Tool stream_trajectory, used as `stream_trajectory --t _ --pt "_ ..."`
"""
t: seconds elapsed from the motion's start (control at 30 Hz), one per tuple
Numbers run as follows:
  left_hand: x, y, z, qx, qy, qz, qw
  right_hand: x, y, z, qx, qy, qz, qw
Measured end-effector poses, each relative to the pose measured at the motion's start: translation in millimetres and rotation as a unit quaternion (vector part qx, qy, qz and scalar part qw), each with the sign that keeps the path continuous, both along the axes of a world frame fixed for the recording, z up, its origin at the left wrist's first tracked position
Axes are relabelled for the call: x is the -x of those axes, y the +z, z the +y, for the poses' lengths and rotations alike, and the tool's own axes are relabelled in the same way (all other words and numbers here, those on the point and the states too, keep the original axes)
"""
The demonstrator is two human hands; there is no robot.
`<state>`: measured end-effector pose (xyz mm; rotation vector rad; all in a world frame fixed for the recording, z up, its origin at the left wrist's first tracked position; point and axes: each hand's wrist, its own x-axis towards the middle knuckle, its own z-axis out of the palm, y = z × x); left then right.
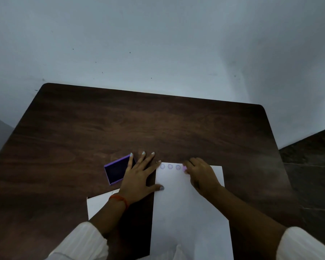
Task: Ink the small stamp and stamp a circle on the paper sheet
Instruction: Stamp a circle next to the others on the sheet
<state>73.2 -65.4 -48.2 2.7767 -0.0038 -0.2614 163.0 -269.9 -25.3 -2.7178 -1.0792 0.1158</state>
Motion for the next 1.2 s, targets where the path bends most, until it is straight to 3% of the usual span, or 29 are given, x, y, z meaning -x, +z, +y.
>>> stream_trajectory --t 0.27,0.43,0.5,0.6,0.67,0.77,0.83,0.93,1.0,1.07,1.2 --pt "-0.3 -1.3 0.0 -0.010 -0.007 -0.007 1.000 -0.1 -6.6 -2.2 -0.022 0.011 -0.060 0.998" --pt "-0.1 5.1 -1.1 -0.024 -0.020 0.003 1.000 4.1 -2.8 -0.3 -0.019 0.003 -0.031 0.999" --pt "-1.4 9.9 -1.4 -0.033 -0.020 0.015 0.999 2.6 7.4 4.9 -0.020 -0.016 0.031 0.999" --pt "0.5 18.8 -4.4 -0.056 -0.030 0.038 0.997 -2.3 25.0 10.2 -0.011 -0.130 0.176 0.976" --pt "0.9 23.4 -5.1 -0.040 -0.020 0.035 0.998 -2.6 30.2 8.1 -0.129 -0.184 0.219 0.950" --pt "9.6 33.3 -2.3 0.023 0.034 -0.027 0.999 7.3 46.7 -4.3 -0.358 -0.318 0.224 0.849" --pt "23.1 37.7 -0.6 0.087 0.078 -0.066 0.991 12.2 50.9 -13.7 -0.460 -0.393 0.327 0.726" --pt "51.5 42.6 -5.2 0.168 0.150 -0.062 0.972 32.8 52.8 -26.4 -0.580 -0.389 0.497 0.514" --pt "69.7 39.9 -12.5 0.170 0.169 -0.069 0.968 53.1 43.4 -34.2 -0.618 -0.362 0.553 0.425" --pt "81.3 32.3 -19.5 0.157 0.180 -0.083 0.967 72.7 32.4 -37.8 -0.625 -0.351 0.577 0.391" --pt "85.6 20.6 -27.5 0.147 0.209 -0.064 0.965 98.2 16.8 -33.6 -0.603 -0.363 0.606 0.372"
